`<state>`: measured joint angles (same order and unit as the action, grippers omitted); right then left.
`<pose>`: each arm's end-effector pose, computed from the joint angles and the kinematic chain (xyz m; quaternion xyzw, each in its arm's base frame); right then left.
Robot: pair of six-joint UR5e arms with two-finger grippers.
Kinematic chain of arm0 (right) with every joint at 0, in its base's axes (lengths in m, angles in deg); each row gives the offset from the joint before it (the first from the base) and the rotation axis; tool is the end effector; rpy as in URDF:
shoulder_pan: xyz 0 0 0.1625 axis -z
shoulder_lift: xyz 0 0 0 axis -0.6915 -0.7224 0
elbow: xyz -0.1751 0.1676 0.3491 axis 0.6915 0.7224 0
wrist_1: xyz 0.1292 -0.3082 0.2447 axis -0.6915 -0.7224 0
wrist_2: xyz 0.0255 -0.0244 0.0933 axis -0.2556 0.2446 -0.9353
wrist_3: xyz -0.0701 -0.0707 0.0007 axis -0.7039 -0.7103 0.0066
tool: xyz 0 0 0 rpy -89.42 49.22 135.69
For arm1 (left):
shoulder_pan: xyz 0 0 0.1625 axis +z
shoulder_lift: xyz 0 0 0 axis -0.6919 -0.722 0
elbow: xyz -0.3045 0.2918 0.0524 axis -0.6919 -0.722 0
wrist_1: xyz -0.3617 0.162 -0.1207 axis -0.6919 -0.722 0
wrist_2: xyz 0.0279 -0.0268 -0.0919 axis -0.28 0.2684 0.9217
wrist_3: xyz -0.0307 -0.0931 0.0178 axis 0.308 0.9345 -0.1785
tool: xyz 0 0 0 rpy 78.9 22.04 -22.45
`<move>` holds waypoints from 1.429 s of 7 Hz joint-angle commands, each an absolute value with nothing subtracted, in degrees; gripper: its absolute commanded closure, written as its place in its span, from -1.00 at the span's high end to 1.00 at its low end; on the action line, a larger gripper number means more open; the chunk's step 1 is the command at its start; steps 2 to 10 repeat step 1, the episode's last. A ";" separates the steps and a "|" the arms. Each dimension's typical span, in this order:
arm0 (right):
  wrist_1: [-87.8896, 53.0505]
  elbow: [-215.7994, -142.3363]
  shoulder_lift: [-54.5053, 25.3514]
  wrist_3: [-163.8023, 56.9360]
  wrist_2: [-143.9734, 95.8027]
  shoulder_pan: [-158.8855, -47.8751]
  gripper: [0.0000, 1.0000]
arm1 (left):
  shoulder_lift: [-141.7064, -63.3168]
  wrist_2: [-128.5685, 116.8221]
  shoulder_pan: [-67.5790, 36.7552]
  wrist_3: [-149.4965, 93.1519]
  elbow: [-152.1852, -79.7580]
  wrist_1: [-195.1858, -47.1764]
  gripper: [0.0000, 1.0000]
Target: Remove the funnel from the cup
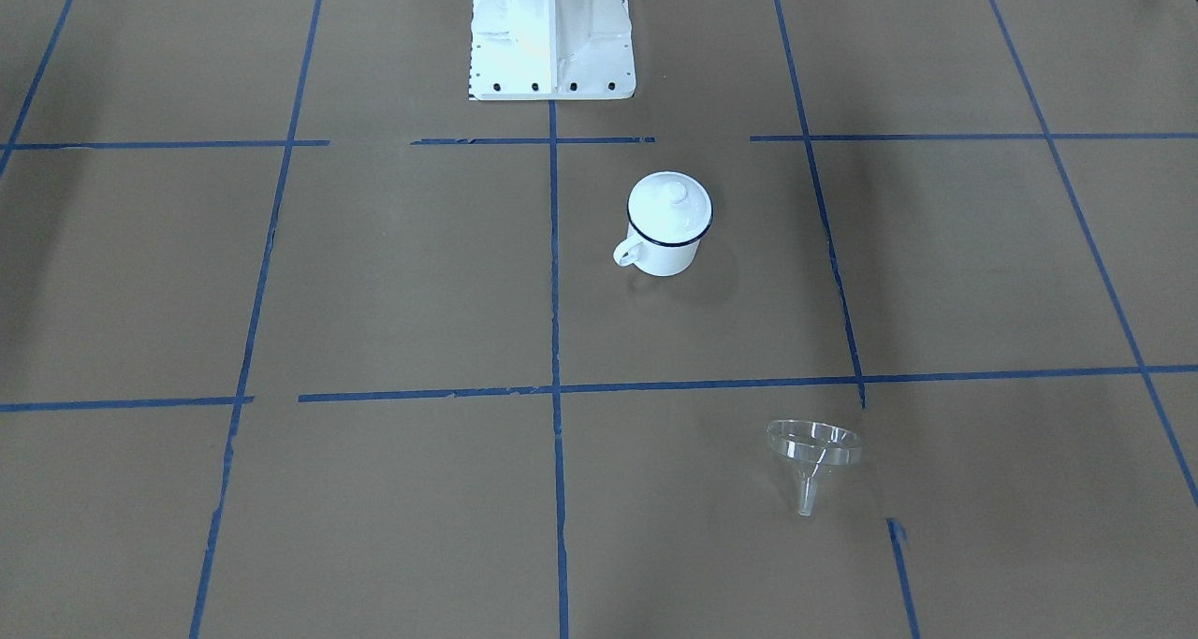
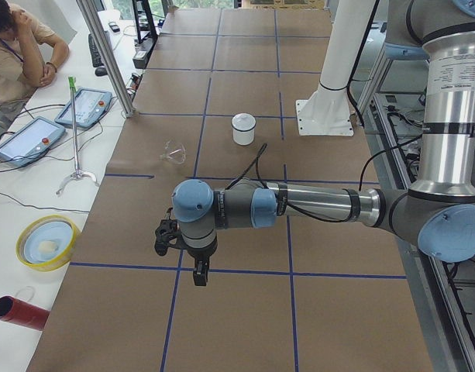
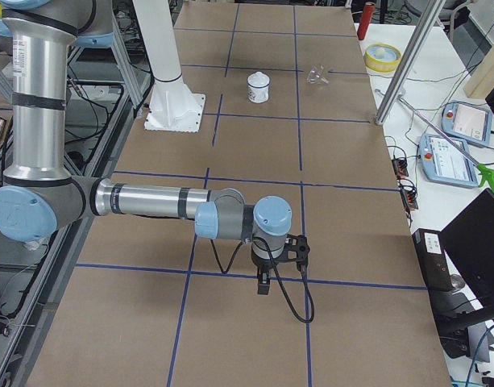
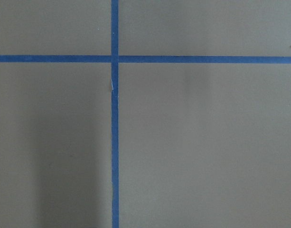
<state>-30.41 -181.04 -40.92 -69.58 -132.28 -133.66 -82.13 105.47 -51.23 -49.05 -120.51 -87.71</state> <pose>0.0670 -0.4451 0.6704 -0.0096 -0.3519 0.0053 0.9360 -0.1074 -0.4740 0.6324 0.0156 0.3656 0.0013 0.9306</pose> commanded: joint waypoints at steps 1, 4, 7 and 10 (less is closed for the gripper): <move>-30.41 -181.08 -40.92 -69.58 -132.28 -133.66 1.00 | -82.13 105.48 -51.23 -49.06 -120.54 -87.78 1.00; -30.41 -181.08 -40.92 -69.58 -132.28 -133.66 1.00 | -82.13 105.48 -51.23 -49.06 -120.54 -87.78 1.00; -30.41 -181.08 -40.92 -69.58 -132.28 -133.66 1.00 | -82.13 105.48 -51.23 -49.06 -120.54 -87.78 1.00; -30.41 -181.08 -40.92 -69.58 -132.28 -133.66 1.00 | -82.13 105.48 -51.23 -49.06 -120.54 -87.78 1.00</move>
